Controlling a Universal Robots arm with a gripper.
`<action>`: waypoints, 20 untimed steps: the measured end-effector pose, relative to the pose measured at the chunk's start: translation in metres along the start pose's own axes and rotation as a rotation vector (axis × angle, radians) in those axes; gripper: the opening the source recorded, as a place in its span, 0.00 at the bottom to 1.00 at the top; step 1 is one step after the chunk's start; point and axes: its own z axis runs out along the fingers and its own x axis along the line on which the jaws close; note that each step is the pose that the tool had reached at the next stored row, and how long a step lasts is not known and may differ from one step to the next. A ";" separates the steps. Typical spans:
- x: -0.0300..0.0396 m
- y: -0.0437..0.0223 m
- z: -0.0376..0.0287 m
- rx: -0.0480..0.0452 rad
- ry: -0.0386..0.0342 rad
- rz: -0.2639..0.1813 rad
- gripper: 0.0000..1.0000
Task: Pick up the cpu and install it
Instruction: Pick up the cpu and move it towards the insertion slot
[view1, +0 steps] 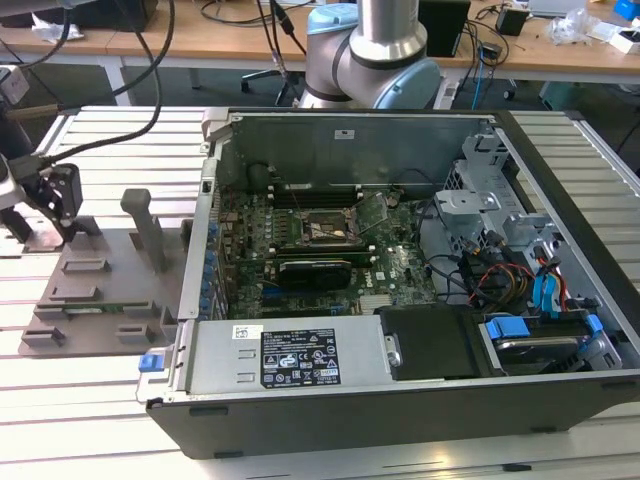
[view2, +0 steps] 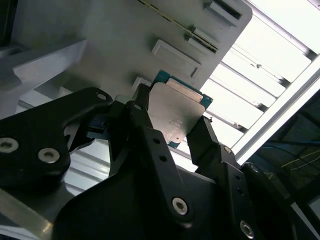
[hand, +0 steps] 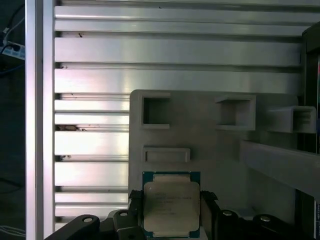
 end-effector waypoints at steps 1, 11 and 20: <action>0.0000 0.0000 -0.0018 0.0000 0.0000 0.000 0.55; -0.0007 -0.0004 -0.0254 0.0000 0.0000 0.000 0.55; -0.0010 -0.0006 -0.0396 0.0000 0.0000 0.000 0.55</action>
